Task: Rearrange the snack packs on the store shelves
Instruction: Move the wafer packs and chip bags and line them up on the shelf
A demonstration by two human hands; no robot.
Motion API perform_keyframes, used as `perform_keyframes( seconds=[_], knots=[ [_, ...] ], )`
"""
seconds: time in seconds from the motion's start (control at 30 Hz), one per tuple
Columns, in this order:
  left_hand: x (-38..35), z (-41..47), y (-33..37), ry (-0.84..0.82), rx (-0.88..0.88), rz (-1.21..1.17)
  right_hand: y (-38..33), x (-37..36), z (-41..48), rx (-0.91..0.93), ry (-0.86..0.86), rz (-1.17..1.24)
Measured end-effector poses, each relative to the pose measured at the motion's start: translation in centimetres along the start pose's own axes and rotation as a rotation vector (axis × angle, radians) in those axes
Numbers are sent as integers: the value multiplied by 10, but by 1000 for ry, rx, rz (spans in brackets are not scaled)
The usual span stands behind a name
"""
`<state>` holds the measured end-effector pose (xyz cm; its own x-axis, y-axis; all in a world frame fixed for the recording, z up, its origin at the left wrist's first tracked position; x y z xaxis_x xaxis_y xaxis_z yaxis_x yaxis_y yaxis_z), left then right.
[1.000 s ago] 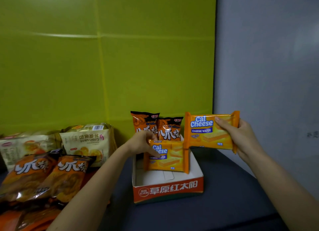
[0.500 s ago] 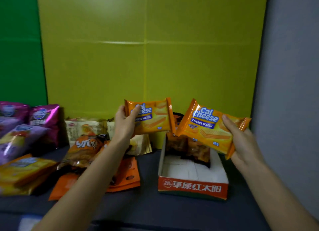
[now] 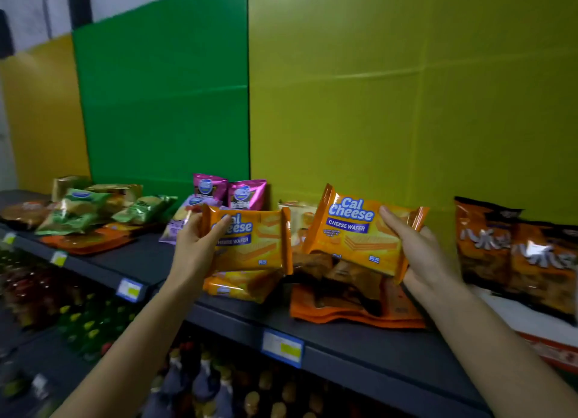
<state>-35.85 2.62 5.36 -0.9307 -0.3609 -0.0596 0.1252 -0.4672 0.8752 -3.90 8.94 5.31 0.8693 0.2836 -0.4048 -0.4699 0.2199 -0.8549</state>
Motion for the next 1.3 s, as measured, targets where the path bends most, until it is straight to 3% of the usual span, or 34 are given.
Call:
perform_keyframes(
  seconds=[0.37,0.57,0.87,1.3],
  knots=[
    [252,5,-17,170,146,50,135,-194,30,-131,-41,11],
    [347,10,-33,242,197,75,189,-272,57,-183,-83,24],
    [419,55,-66,275,208,92,249,-333,118,-208,-44,-75],
    [449,205,-108,178,196,100,291,-371,269,-104,77,-254]
  ],
)
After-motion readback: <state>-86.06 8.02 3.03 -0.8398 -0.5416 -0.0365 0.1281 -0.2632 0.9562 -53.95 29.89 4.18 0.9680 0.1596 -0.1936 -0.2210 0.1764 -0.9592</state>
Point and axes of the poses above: each hand's wrist, its own z-axis towards the middle knuckle, its own x-axis out of the back of the hand, y = z × x, the point moved 10 cm from there along z, towards the middle knuckle, and after that the axes turned 9 degrees about -y, right-handed, at the moved point
